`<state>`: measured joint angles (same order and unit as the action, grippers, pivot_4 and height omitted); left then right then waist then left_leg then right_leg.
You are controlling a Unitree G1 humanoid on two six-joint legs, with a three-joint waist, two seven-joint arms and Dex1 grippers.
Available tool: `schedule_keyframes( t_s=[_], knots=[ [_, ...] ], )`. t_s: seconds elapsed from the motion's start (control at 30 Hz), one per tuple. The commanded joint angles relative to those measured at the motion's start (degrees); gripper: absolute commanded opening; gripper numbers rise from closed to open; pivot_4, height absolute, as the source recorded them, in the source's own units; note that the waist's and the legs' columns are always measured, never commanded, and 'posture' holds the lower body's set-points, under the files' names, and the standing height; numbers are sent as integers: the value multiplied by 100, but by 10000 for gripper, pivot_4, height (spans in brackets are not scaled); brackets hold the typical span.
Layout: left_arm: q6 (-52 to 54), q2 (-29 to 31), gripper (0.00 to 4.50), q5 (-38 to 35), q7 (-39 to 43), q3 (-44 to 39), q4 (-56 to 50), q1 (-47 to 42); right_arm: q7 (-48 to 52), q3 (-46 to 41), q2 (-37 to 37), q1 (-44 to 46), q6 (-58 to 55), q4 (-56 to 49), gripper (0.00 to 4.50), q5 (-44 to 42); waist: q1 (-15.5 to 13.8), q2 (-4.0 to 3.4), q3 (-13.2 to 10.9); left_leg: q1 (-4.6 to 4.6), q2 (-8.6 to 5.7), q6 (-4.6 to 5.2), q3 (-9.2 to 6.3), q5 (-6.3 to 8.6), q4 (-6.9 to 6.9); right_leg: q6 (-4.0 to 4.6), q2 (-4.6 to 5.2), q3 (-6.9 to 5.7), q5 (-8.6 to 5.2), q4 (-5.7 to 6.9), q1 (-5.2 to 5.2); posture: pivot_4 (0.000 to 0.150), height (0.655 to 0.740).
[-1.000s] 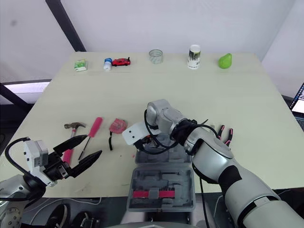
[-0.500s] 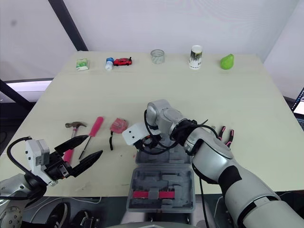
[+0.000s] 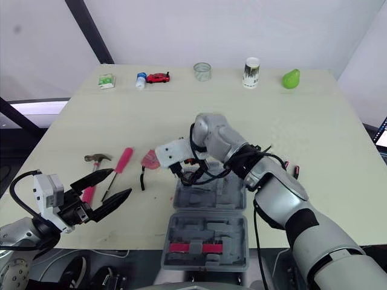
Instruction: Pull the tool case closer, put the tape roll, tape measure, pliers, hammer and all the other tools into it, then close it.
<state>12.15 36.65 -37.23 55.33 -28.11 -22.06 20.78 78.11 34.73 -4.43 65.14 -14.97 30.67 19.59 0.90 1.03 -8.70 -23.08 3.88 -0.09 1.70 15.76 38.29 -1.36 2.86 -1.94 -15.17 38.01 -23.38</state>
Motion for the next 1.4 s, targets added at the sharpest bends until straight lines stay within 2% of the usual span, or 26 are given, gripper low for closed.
schedule_keyframes(
  t_s=[0.03,0.13,0.23,0.4,0.47,0.5,0.73,1.13,1.4],
  knots=[
    [-23,99,45000,-4,70,-26,-82,-13,-191,-480,-144,-475,-509,-635,40287,-447,-2,0,0,-2,-4,0,-6,0,0,-2,1,0,-3,0,0,1500,7400],
    [-14,154,45000,-9,124,-11,-9,-75,-609,-827,-292,-1233,-618,-1184,29483,-748,-12,-2,0,-27,-27,-8,-55,-5,5,-5,1,5,-5,1,0,1500,7400],
    [-10,209,45000,-15,186,21,62,-139,-1164,-1170,-194,-1857,-783,-1614,29483,-1047,-17,-2,1,-63,-56,-23,-103,-15,9,-20,2,17,-14,1,-10,1500,7400],
    [-9,284,45000,-5,255,82,176,-281,-1661,-1354,-181,-2625,-838,-1988,29483,-1373,-1,-4,1,-66,-73,-24,-117,-16,9,-41,8,30,-26,4,-6,1500,7400],
    [-5,309,45000,-3,285,86,212,-322,-1840,-1373,-217,-2799,-782,-2058,19151,-1438,4,-4,0,-66,-75,-24,-119,-17,10,-42,9,30,-27,4,-3,1500,7400],
    [0,327,45000,-7,304,87,231,-342,-1955,-1374,-263,-2888,-734,-2066,15490,-1426,-2,-4,0,-66,-76,-24,-121,-17,10,-43,9,30,-27,4,-3,1500,7400],
    [21,437,45000,4,450,170,336,-473,-2515,-1451,-217,-3142,-432,-1852,15490,-1636,-3,-4,1,-63,-82,-27,-125,-21,13,-51,8,43,-32,7,2,1500,7400],
    [124,669,45000,54,670,258,473,-635,-2694,-1196,-303,-3298,-244,-1256,15490,-1582,2,-3,1,-50,-79,-26,-98,-21,15,-51,2,79,-32,28,-8,1500,7400],
    [113,669,45000,106,731,271,544,-716,-2772,-1034,-329,-3342,-495,-1139,15490,-1505,9,1,3,27,-74,-4,-45,-9,12,-52,-7,153,-33,82,3,1500,7400]
  ],
)
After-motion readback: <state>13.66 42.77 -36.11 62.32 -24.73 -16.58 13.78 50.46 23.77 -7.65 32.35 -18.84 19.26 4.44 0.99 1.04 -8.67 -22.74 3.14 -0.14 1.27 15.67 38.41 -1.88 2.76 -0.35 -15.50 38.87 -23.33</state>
